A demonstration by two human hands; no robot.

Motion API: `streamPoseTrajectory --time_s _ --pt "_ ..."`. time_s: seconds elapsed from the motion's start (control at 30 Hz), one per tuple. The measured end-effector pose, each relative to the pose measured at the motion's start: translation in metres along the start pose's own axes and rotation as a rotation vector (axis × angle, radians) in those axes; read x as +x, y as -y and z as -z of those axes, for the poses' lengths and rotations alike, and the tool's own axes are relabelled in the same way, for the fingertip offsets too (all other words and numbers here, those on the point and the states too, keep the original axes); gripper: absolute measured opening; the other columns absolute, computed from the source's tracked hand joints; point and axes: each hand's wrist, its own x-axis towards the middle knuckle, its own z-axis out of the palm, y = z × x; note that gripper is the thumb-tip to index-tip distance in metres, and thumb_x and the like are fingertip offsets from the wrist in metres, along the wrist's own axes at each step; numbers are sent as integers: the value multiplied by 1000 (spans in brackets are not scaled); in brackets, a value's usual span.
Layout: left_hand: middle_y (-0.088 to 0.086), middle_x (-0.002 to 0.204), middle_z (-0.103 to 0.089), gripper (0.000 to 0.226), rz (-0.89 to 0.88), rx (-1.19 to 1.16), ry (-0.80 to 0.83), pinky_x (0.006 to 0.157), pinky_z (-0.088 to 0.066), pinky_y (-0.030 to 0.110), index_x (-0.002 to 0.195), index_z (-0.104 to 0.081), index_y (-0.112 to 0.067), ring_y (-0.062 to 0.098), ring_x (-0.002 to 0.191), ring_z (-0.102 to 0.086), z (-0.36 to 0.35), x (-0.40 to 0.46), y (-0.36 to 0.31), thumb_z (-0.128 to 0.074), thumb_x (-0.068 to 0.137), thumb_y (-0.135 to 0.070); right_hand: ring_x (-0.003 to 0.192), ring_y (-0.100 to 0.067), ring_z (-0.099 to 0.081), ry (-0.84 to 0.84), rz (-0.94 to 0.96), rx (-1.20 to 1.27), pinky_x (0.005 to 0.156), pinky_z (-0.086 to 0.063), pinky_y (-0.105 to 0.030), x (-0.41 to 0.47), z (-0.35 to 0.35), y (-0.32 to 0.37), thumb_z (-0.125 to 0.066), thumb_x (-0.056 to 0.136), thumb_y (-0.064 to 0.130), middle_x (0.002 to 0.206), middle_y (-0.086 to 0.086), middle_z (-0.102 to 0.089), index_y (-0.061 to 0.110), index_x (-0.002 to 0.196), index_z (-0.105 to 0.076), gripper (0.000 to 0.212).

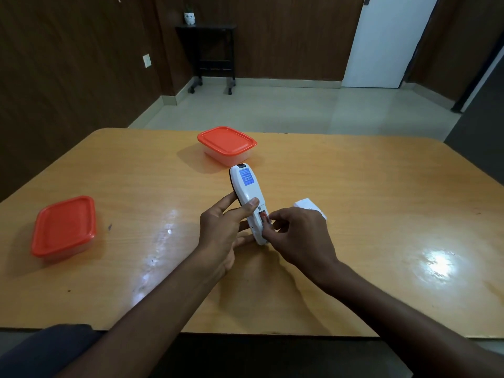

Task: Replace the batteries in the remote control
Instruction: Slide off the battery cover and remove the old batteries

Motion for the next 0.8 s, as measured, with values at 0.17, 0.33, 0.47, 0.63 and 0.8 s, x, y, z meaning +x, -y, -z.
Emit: streamPoseTrajectory --time_s 0.17,0.33,0.47,0.63,0.8 --pt "5 106 -79 53 16 -8 -8 66 -63 45 127 -70 -22 31 94 -76 1 1 2 -84 78 -13 58 -11 -62 14 2 -20 58 -52 -31 -2 -1 1 -66 85 30 68 3 -73 16 85 -81 20" --pt "7 108 -78 48 26 18 1 67 -64 49 126 -70 -25 33 98 -75 2 4 -2 -82 81 -17 64 -10 -64 -16 -106 71 63 -54 -31 3 2 3 -73 76 28 70 5 -72 16 83 -77 15" --pt "4 99 -79 49 44 148 -13 71 -65 48 130 -68 -21 28 89 -77 6 9 -3 -81 83 -19 67 -8 -63 -20 -164 86 64 -52 -27 6 4 -1 -76 74 28 71 7 -69 15 83 -74 16" --pt "9 86 -79 33 83 212 -35 57 -63 35 116 -72 -11 21 68 -78 11 14 0 -80 84 -15 67 -6 -66 85 -167 125 64 -55 -24 7 6 -1 -79 77 26 69 8 -70 16 80 -76 12" --pt "14 97 -78 42 72 223 -60 56 -63 34 125 -68 -8 22 70 -78 13 22 3 -80 85 -14 72 -4 -64 232 -185 194 68 -52 -17 11 9 -7 -79 79 23 77 8 -72 19 105 -76 26"
